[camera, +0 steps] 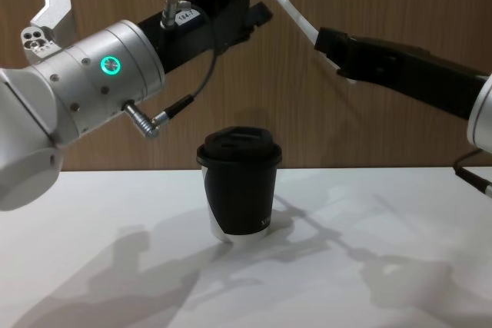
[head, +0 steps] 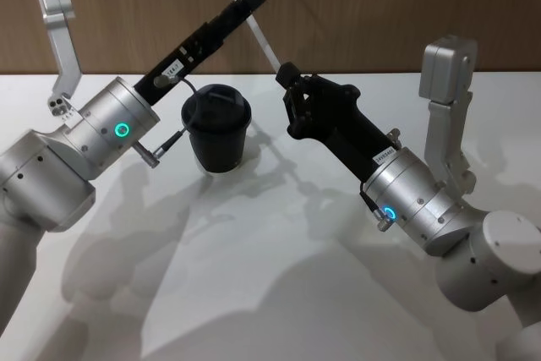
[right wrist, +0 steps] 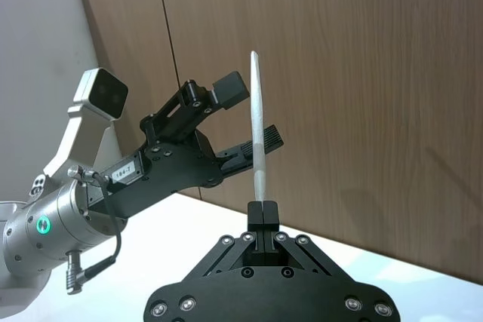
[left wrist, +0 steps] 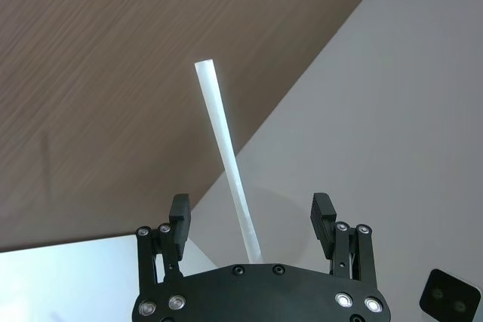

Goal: Pick up the straw with one hand, pass it to the other hand, and insert it into the cup.

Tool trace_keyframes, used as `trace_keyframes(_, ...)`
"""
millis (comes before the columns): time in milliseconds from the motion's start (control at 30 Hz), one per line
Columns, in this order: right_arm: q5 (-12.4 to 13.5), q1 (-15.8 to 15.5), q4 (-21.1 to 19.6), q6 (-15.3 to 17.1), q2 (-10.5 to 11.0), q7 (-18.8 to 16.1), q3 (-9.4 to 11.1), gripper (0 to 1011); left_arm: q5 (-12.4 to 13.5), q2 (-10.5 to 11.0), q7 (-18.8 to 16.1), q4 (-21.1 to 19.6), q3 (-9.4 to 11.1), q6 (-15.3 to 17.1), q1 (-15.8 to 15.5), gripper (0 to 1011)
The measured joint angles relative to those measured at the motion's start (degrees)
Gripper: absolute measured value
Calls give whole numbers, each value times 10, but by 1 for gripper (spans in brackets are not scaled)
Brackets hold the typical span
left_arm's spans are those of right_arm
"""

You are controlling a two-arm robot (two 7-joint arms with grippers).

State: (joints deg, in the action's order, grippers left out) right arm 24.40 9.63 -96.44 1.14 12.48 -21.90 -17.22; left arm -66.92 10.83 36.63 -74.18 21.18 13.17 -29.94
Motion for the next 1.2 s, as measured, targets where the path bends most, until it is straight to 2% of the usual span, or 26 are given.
trace_keyframes(100, 0, 0, 0, 0, 0, 0, 0, 0, -1, -1, 2, 4, 3, 0, -4, 1000)
trace_keyframes(333, 0, 0, 0, 0, 0, 0, 0, 0, -1, -1, 5, 11, 8, -3, -11, 868)
trace_keyframes(800, 0, 0, 0, 0, 0, 0, 0, 0, 1, 0, 7, 17, 17, -15, -19, 419)
trace_keyframes(867, 0, 0, 0, 0, 0, 0, 0, 0, 1, 1, 7, 17, 18, -16, -20, 380)
trace_keyframes(1000, 0, 0, 0, 0, 0, 0, 0, 0, 1, 2, 7, 17, 20, -18, -20, 215)
trace_keyframes(1067, 0, 0, 0, 0, 0, 0, 0, 0, 1, 3, 7, 17, 20, -19, -20, 179)
trace_keyframes(1133, 0, 0, 0, 0, 0, 0, 0, 0, 0, 4, 6, 16, 21, -20, -20, 100)
trace_keyframes(1200, 0, 0, 0, 0, 0, 0, 0, 0, 0, 5, 6, 15, 22, -20, -20, 74)
